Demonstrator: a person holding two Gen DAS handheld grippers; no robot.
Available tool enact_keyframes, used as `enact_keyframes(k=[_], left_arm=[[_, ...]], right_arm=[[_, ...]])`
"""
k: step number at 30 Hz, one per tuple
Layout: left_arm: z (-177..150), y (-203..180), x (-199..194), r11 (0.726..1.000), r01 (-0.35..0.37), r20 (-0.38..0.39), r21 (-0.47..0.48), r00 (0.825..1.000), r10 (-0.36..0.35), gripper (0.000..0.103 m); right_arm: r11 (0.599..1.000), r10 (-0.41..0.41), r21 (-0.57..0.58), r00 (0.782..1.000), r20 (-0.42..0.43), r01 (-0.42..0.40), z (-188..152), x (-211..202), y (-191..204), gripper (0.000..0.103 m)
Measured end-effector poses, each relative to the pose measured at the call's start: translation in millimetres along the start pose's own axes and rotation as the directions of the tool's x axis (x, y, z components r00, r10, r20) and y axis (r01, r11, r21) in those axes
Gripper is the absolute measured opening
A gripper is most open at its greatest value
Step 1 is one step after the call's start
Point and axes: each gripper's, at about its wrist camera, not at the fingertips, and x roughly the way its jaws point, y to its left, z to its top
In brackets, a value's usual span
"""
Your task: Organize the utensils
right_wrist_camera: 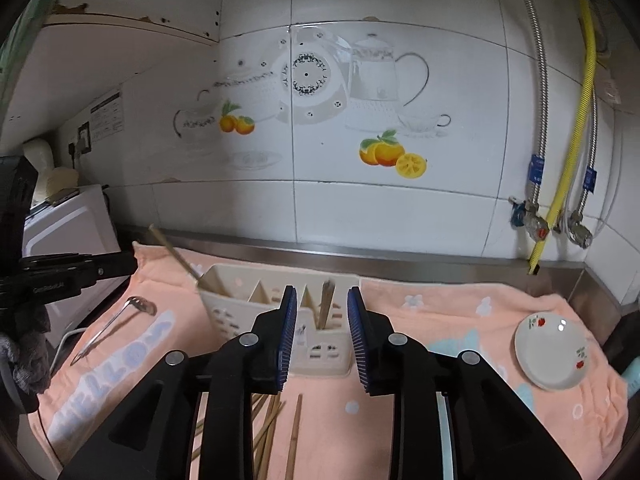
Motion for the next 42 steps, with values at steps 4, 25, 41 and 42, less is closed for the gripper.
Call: enact_keyframes(k=[4,25,41,42], left_arm=[[-17.7,-1.0,-4.8,1.0,0.003,-0.012,-0.001,1.0,-0.003,0.009],[-118.1,9.2,13.2,0.999,-0.009,-0.17,-0.041,0.985,0.002,0.009],[-169.4,-0.6,45.5,1.0,0.017,-0.301,0.022,0.954,-0.009,0.009],[-171.9,-0.1,49.5,0.999,0.021,-0.313,0.025,0.95,-0.012,0.009]], right_arm=[[1.0,0.017,0.015,1.0,0.001,-0.017,-16.4,-14.0,1.6,0.027],[0.999,0.031,0.027,0.993,-0.118,-0.028,-111.7,-34.6,18.9,0.029],[1.0,0.013,0.028,0.963,-0.269,-0.006,-176.2,-15.2,24.7,0.029],[1.0,0.014,0.029,0.961,-0.276,-0.006,-179.4,-14.0,25.0,0.029]])
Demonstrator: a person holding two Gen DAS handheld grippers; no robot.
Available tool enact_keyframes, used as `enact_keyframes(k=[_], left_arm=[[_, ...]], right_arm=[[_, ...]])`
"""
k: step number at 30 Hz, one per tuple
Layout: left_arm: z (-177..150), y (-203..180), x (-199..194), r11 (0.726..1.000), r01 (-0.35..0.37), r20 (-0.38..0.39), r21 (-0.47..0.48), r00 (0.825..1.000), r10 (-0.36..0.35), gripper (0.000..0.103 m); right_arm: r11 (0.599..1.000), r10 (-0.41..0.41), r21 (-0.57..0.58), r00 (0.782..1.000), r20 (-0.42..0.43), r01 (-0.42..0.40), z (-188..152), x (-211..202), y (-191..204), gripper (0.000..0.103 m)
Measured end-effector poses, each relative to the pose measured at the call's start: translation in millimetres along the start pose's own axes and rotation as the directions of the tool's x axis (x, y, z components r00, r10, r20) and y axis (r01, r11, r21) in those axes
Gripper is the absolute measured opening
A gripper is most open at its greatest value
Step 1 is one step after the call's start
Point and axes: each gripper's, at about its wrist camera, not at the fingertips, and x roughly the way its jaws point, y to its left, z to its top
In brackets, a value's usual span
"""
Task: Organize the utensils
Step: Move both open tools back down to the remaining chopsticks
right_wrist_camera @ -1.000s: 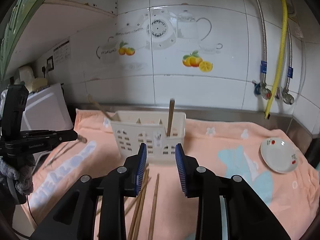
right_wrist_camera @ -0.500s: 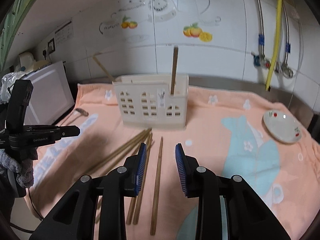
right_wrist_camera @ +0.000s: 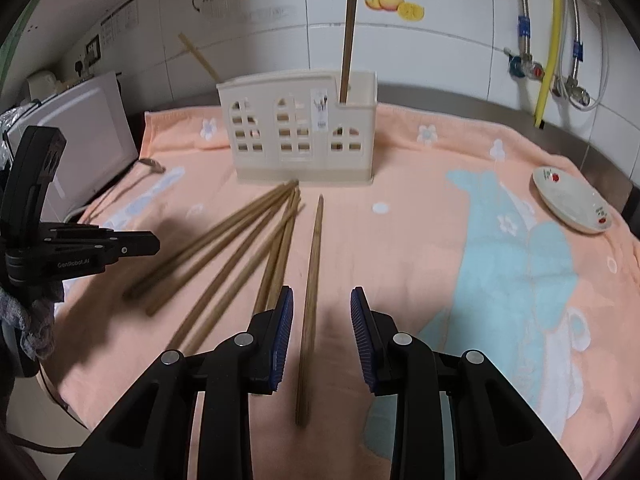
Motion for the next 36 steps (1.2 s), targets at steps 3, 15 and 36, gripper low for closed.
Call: enact_keyframes(k=[3,15,36], left_arm=[[-2.0,1.7,7.9,1.0,-0.005,-0.021,0.005,1.0,0.005,0.008],[-2.7,5.8,20.6,0.999,-0.017,-0.048,0.03,0.999,0.019,0.008],[-12.9,-1.0,23.8,0.997,-0.075,-0.019,0.016,0.997,0.075,0.008]], right_arm=[[1.0,0.002,0.007,1.0,-0.019,-0.002,-6.6,4.8,-0.3,0.029],[1.0,0.003,0.014,0.998,-0.062,-0.002,-18.1,18.0,-1.0,0.029],[1.0,-0.004,-0.004,0.996,-0.088,0.004,-31.5,28.7,4.3,0.022]])
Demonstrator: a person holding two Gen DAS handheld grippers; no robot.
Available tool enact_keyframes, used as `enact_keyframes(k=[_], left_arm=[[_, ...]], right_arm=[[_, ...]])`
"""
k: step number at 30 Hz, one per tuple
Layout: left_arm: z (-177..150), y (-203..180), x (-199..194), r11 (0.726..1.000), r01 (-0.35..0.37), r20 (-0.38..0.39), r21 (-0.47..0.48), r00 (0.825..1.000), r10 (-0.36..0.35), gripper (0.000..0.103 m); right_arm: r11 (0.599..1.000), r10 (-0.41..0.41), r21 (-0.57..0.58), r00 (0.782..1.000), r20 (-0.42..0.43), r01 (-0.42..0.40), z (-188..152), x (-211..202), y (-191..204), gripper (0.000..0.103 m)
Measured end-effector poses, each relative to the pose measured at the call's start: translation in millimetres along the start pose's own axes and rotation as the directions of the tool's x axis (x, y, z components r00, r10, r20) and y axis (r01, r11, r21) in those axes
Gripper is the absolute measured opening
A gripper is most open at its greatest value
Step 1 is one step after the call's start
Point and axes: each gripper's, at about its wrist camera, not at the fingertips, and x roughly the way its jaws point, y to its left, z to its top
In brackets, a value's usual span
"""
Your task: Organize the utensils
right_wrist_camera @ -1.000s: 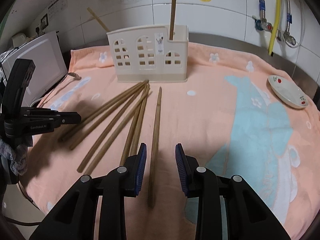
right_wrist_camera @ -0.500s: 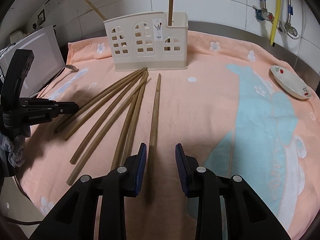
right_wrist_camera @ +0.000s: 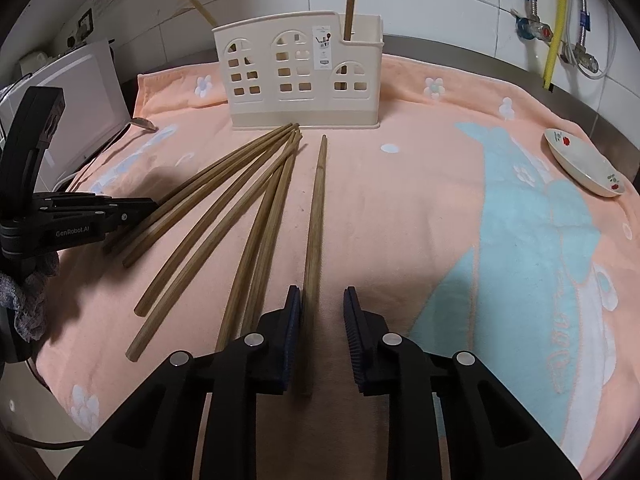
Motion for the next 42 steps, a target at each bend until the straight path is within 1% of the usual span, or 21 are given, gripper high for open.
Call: enact_keyframes(k=[4,10,19,25,32,42], left_arm=[[-1.7,-3.9,-0.2,1.0,-0.018,0.01,0.008,1.0,0.018,0.009],[-3.3,-8.6,-0.2,0.998,-0.049,0.022,0.03,0.999,0.048,0.009],[-2.5,-6.7,0.2,1.0,-0.029,0.02,0.008,0.999,0.029,0.008],[-2.7,-15.6,1.3,0.996,-0.079,0.031,0.046,0.996,0.078,0.007],[-2.6,-10.4,-0.3,0.999,-0.051,0.034,0.015,0.998,0.05,0.007],[-4.0,-7.8,-0.1,0.999,-0.034,0.031,0.015,0.999,0.034,0.007]], right_arm=[[0.999,-0.03,-0.036,1.0,0.01,0.03,-2.1,0.4,6.0,0.021],[0.997,-0.053,-0.058,0.998,0.03,0.055,-5.3,0.5,10.1,0.02],[0.998,-0.047,-0.047,0.998,0.04,0.049,-5.6,0.4,8.9,0.01],[0.999,-0.036,-0.03,0.998,0.048,0.037,-3.3,-4.4,8.1,0.009],[0.999,-0.024,-0.019,0.998,0.057,0.026,-1.1,-8.6,6.4,0.009],[1.0,-0.017,-0.003,0.999,0.039,0.017,-2.4,-2.6,4.2,0.009]])
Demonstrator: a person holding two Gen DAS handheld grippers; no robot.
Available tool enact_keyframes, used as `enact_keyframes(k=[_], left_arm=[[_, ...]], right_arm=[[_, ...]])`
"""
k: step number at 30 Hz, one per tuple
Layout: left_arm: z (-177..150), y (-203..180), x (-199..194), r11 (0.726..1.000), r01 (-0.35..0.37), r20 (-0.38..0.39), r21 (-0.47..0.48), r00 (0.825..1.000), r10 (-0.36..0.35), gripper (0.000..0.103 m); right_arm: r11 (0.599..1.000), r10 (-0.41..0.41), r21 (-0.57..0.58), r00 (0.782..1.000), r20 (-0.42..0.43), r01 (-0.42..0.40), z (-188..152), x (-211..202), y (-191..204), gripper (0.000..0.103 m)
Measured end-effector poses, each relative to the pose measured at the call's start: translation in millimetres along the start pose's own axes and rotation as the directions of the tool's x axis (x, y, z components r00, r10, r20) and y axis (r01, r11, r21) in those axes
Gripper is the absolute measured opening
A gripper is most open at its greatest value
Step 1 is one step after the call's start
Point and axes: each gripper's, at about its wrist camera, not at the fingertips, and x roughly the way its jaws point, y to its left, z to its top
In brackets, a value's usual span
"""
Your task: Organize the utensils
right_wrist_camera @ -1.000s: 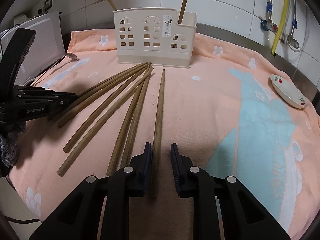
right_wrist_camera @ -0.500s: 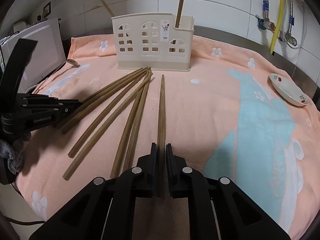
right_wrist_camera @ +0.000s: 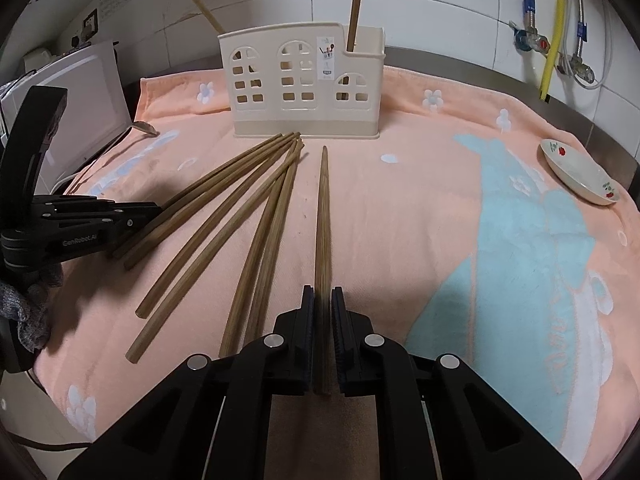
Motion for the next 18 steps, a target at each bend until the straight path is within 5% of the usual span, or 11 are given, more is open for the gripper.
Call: enact_keyframes(k=[18], left_arm=[[11.3,-3.9,-39.8,0.997,0.07,0.085,-0.021,0.994,-0.068,0.005]], right_arm=[[1.0,0.013,-0.006,0.993,0.114,-0.013,26.4,-34.1,1.0,0.008]])
